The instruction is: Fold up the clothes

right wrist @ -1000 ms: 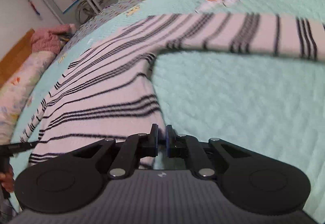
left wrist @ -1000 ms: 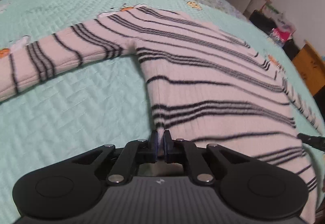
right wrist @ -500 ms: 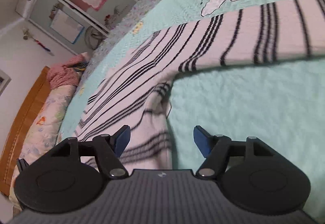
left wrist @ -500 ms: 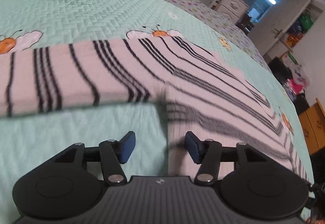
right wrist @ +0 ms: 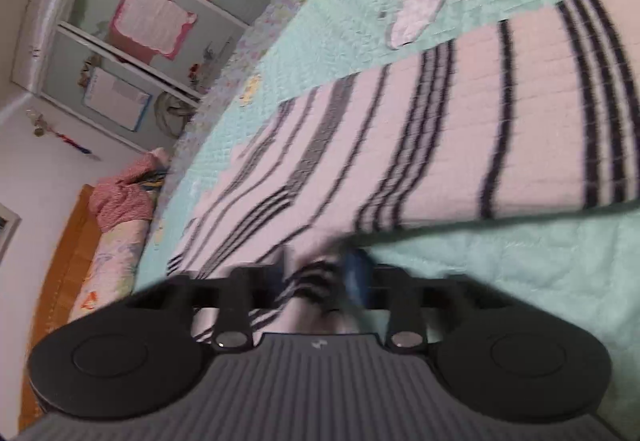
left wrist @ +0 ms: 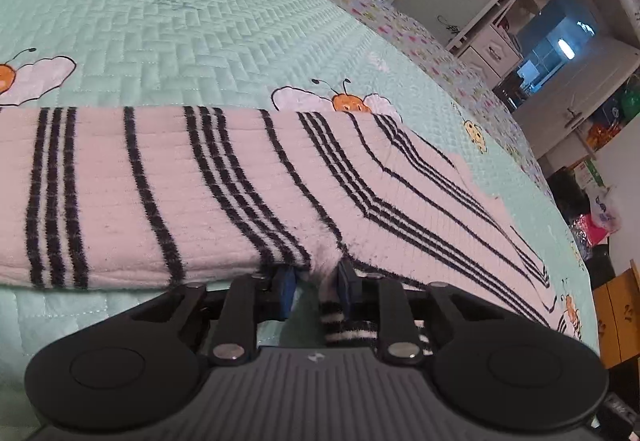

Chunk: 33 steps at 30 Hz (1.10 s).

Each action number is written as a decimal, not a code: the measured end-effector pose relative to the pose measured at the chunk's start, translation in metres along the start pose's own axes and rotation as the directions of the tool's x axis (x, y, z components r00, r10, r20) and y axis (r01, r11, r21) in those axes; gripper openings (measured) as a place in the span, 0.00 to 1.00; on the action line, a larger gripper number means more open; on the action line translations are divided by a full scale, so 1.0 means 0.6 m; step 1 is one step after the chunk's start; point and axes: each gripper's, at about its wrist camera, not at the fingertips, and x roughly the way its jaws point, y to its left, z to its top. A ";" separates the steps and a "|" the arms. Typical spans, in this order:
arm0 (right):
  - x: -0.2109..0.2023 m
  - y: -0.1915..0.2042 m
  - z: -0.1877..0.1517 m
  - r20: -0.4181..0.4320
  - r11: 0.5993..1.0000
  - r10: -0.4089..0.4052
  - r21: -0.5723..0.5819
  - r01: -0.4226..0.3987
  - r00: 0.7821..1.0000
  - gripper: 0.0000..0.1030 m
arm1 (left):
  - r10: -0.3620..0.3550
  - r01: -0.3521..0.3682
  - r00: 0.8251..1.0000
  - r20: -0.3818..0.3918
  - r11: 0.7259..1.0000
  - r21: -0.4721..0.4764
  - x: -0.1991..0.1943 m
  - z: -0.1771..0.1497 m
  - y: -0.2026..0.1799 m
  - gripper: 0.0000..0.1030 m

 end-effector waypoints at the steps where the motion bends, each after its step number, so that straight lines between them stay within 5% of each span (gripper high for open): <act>1: -0.006 -0.006 0.003 0.018 1.000 -0.017 0.007 0.017 1.000 0.06 | 0.007 -0.007 1.000 0.003 1.000 0.011 0.001 -0.001 -0.001 0.18; 8: -0.022 -0.057 0.019 0.039 0.995 -0.032 0.099 0.028 0.999 0.00 | 0.058 -0.060 0.998 0.023 0.994 0.095 0.006 -0.007 -0.011 0.19; 11: -0.025 -0.055 0.010 0.000 0.992 0.003 0.126 -0.003 1.000 0.08 | 0.073 -0.076 0.997 0.031 0.991 0.113 0.006 -0.010 -0.013 0.22; 15: -0.016 -0.031 0.005 -0.038 0.997 0.005 0.072 -0.002 0.999 0.33 | 0.069 -0.072 0.997 0.031 0.994 0.083 -0.004 -0.019 -0.011 0.24; 22: 0.001 0.009 -0.003 -0.102 1.000 0.002 -0.025 -0.005 0.995 0.36 | 0.228 -0.233 0.972 0.049 0.958 0.169 -0.067 -0.063 -0.053 0.26; 25: -0.013 0.035 -0.007 -0.159 0.991 -0.037 -0.132 0.016 0.987 0.36 | 0.156 -0.175 0.984 0.091 0.949 0.261 -0.105 -0.099 -0.094 0.34; 27: -0.024 0.054 -0.008 -0.179 0.976 -0.059 -0.217 0.019 0.982 0.37 | 0.049 -0.071 0.996 0.080 0.952 0.297 -0.110 -0.113 -0.128 0.44; 30: -0.031 0.095 0.004 -0.145 0.927 -0.081 -0.374 0.021 0.986 0.37 | -0.102 0.104 0.995 -0.024 0.936 0.336 -0.071 -0.129 -0.185 0.52; 33: 0.000 0.134 0.045 -0.088 0.885 -0.093 -0.463 0.041 0.992 0.55 | -0.138 0.164 0.984 -0.115 0.953 0.256 -0.005 -0.142 -0.206 0.54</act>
